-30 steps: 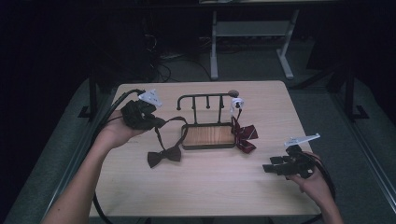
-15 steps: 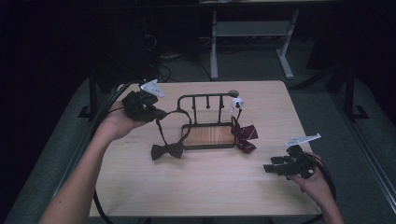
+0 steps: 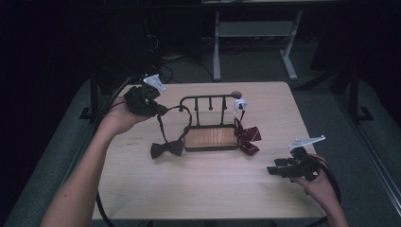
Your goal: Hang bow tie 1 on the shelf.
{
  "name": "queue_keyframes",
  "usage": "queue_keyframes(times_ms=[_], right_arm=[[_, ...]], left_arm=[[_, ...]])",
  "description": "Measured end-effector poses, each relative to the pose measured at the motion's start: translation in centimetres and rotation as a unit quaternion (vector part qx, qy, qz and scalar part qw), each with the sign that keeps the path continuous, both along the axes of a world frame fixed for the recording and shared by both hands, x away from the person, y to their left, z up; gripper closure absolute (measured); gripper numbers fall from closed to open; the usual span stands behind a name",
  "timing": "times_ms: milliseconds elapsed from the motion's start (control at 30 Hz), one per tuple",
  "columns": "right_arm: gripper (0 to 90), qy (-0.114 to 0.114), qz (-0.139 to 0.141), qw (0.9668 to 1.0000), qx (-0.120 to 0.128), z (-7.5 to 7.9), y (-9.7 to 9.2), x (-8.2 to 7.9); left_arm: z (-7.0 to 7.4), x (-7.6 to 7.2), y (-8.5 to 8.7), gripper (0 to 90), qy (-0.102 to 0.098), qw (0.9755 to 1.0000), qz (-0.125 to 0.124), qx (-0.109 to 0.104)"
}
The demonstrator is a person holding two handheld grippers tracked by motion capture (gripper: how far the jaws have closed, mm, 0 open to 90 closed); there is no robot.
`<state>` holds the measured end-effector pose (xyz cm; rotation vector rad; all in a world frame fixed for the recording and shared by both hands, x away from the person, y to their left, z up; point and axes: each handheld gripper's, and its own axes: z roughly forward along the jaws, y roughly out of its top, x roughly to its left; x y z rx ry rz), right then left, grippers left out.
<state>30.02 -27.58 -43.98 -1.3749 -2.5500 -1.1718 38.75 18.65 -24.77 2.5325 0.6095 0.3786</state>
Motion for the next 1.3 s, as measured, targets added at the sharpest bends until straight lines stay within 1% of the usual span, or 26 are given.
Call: queue_keyframes(times_ms=[100, 367, 533, 1000, 1300], right_arm=[[41.9, 0.0, 0.0, 1.0, 0.0, 0.0, 0.0, 0.0], [41.9, -0.002, 0.0, 1.0, 0.001, 0.1, -0.1, 0.0], [41.9, -0.002, -0.001, 1.0, 0.001, 0.1, -0.2, 0.0], [41.9, -0.003, 0.0, 1.0, 0.002, 0.1, -0.3, 0.0], [41.9, 0.0, 0.0, 1.0, 0.002, 0.0, -0.2, 0.0]], left_arm=[[0.1, 0.4, 0.0, 89.7, 0.001, 1.0, 0.002, 0.005], [0.2, 1.3, -0.1, 89.6, 0.004, 0.9999, 0.011, 0.006], [0.1, 1.8, -0.1, 89.6, 0.01, 0.9998, 0.016, 0.008], [-0.6, 3.1, 0.1, 89.6, 0.018, 0.9991, 0.036, 0.012], [-1.0, 3.8, 0.1, 89.5, 0.024, 0.9986, 0.043, 0.022]])
